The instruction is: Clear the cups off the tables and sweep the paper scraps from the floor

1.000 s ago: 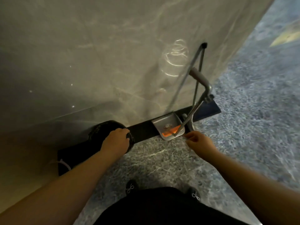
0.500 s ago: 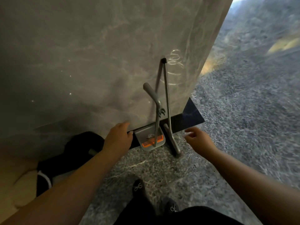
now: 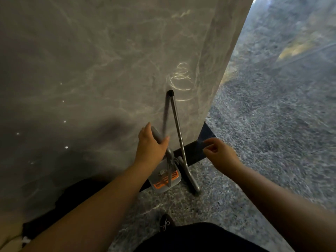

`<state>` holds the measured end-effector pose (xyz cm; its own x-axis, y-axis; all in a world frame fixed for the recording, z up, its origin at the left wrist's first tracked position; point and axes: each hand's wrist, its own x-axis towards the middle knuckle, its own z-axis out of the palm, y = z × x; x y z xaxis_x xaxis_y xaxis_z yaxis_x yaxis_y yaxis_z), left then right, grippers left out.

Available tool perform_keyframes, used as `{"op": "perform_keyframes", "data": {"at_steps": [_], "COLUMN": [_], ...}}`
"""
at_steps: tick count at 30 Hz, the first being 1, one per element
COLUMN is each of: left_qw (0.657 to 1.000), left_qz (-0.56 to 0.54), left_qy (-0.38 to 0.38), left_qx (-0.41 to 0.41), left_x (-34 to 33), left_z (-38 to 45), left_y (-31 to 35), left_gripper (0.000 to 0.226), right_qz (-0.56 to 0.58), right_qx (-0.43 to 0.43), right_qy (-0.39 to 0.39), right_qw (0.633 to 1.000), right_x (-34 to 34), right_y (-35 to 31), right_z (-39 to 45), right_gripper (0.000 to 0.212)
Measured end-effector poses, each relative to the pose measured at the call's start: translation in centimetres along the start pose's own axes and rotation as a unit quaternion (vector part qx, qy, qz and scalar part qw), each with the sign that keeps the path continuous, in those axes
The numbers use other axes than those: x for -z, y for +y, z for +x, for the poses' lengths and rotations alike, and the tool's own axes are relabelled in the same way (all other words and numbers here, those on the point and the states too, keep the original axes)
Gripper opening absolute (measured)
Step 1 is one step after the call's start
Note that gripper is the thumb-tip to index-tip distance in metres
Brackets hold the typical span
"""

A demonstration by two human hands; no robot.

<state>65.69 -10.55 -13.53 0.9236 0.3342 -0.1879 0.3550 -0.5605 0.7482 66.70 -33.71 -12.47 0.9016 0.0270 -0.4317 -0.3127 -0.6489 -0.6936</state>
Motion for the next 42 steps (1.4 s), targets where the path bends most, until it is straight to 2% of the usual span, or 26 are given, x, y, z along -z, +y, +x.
{"op": "perform_keyframes", "data": {"at_steps": [2,5,10,16,20,24,28,33,37,42], "left_qw": [1.0,0.999,0.996,0.995,0.99,0.982,0.981,0.985,0.987,0.985], "left_qz": [-0.008,-0.029,-0.077,-0.079,-0.102,-0.146,-0.137,-0.101,-0.067,-0.069], "left_qy": [-0.021,-0.004,0.018,0.048,0.075,0.078,0.08,0.052,0.011,0.016], "left_qx": [0.007,0.018,0.036,0.046,0.058,0.094,0.11,0.132,0.144,0.156], "left_x": [-1.1,-1.9,-2.0,-1.7,-1.5,-1.8,-1.8,-1.9,-2.4,-1.9], "left_z": [0.5,0.9,2.0,4.2,5.9,7.0,7.2,6.6,5.5,5.0], "left_y": [0.2,0.4,0.8,0.4,0.4,0.6,0.5,0.6,1.1,1.3], "left_gripper": [0.091,0.09,0.076,0.052,0.05,0.049,0.044,0.044,0.047,0.033], "right_qz": [0.009,0.008,0.012,0.041,0.077,0.108,0.107,0.089,0.062,0.067], "right_qx": [-0.002,0.004,0.011,0.049,0.069,0.121,0.147,0.184,0.209,0.232], "right_qy": [0.002,0.004,-0.003,-0.019,-0.032,-0.003,0.037,0.084,0.089,0.056], "right_qw": [1.0,1.0,1.0,0.998,0.994,0.987,0.983,0.975,0.972,0.969], "right_x": [-0.4,-1.0,-1.5,-2.3,-2.7,-3.7,-5.4,-6.6,-6.4,-5.0], "right_y": [-0.3,-0.6,-1.4,-3.7,-5.9,-7.8,-9.6,-10.7,-10.5,-8.9], "right_z": [0.9,2.1,5.0,10.1,14.0,17.4,20.5,23.3,23.6,21.4], "right_gripper": [0.026,0.026,0.026,0.027,0.037,0.047,0.054,0.034,0.023,0.013]}}
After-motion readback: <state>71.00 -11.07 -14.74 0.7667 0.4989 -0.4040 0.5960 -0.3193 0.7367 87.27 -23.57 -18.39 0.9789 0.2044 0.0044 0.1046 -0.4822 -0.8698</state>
